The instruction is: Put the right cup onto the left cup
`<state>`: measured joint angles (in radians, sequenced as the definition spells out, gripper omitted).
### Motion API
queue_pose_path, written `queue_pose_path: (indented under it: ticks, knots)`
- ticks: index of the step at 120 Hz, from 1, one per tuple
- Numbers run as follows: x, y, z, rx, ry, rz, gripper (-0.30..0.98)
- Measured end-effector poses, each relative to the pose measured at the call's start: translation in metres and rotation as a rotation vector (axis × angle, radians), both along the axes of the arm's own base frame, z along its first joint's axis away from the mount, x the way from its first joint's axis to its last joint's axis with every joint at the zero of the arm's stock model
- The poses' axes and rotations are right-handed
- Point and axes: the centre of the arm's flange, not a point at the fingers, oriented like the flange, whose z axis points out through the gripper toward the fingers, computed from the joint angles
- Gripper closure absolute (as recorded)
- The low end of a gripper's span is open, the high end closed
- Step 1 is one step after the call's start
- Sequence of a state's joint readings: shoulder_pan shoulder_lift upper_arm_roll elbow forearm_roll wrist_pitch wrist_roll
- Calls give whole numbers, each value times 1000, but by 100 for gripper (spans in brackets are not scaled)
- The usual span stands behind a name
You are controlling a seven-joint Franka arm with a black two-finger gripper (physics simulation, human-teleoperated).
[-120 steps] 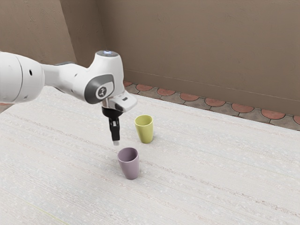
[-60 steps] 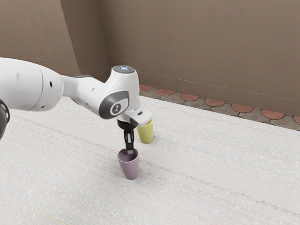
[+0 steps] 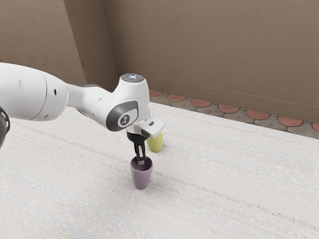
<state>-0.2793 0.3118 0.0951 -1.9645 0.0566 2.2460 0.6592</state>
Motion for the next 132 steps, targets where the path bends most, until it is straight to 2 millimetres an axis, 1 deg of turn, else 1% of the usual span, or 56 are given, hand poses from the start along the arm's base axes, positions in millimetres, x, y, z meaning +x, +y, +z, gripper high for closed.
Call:
queue_pose_path:
  ticks: [14,25,28,34,43,60,66,77,91,100,113,120,132]
  knots:
    - [-3,-1,5,2,-9,8,77]
    - [-5,-6,20,17,-42,-10,78]
    - [-5,-8,27,18,-55,-15,78]
    - [-7,-10,48,17,-86,-17,78]
    - [-4,-5,75,17,-124,-3,78]
    - [20,1,128,17,-197,30,78]
    - [29,4,141,22,-208,40,78]
    - [38,8,151,33,-203,56,79]
    - [51,30,161,52,-195,92,79]
    - [61,41,163,66,-189,106,79]
    - [73,57,161,84,-176,115,79]
    - [80,59,163,91,-178,108,79]
    - [90,55,161,101,-177,82,79]
